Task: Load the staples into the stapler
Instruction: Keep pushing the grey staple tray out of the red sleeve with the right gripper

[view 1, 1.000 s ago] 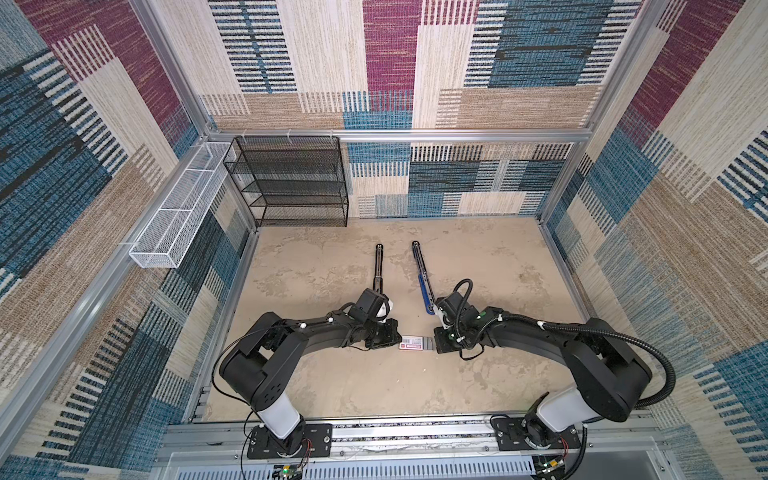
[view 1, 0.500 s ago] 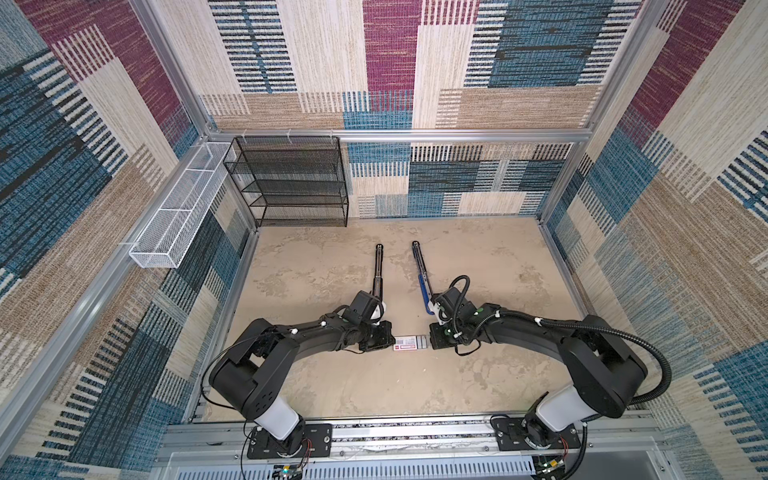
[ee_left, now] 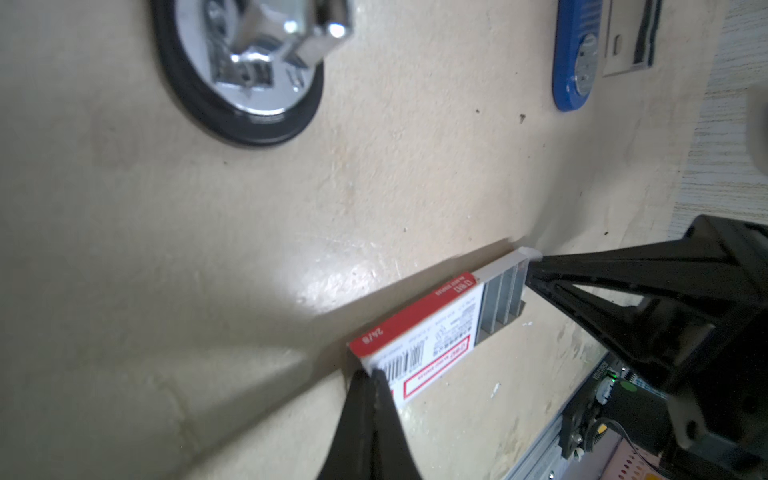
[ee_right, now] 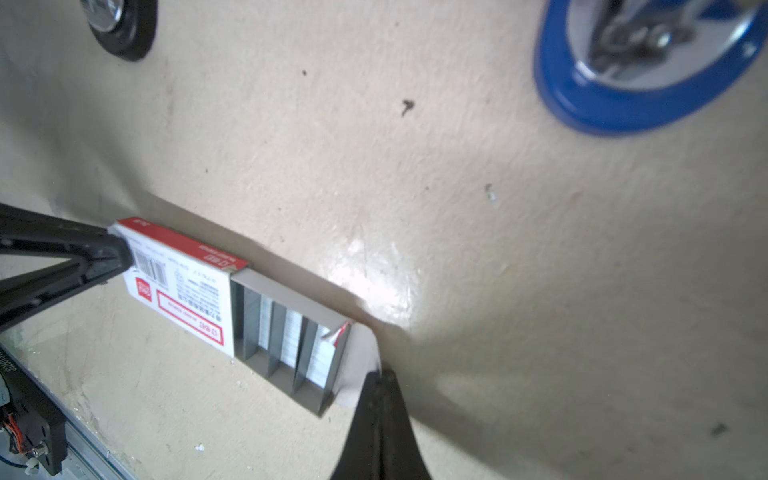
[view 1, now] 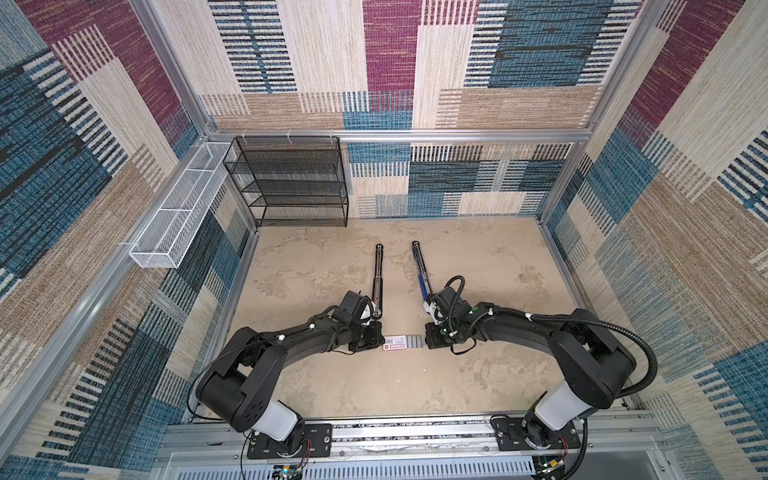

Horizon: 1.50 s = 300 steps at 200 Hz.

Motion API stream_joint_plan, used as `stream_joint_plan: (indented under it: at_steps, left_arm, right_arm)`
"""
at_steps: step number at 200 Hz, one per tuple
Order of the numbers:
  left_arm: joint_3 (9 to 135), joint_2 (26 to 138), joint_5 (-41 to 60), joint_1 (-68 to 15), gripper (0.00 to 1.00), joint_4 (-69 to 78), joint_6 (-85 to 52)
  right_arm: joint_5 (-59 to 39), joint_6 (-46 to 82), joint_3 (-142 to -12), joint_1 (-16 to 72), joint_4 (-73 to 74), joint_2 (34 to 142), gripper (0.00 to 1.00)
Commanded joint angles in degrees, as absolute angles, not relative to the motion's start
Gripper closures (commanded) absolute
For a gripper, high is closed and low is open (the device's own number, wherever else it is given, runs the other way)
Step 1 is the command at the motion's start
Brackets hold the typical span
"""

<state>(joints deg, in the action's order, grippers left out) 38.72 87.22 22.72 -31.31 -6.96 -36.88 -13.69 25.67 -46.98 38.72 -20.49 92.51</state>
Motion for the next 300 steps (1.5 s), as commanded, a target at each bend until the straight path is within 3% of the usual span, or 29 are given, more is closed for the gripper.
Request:
stream_joint_plan:
  at_steps: [1,272,300]
  left_arm:
    - [38.7,87.0,22.2,-31.0,1.00,-8.9,-34.4]
    - [42.8,88.4,21.3,-29.2,1.00,-14.9,-28.8]
    - [43.5,88.9,21.4,-29.2,1.00,-15.4,-28.5]
  right_arm:
    - [-12.5,26.6,-47.4,38.8,-19.9,92.4,1.00]
    - [-14.2,28.1,-46.4,38.8,-18.2,91.5,1.00]
    - [-14.9,28.2,-46.2,38.9,-18.0,90.9,0.90]
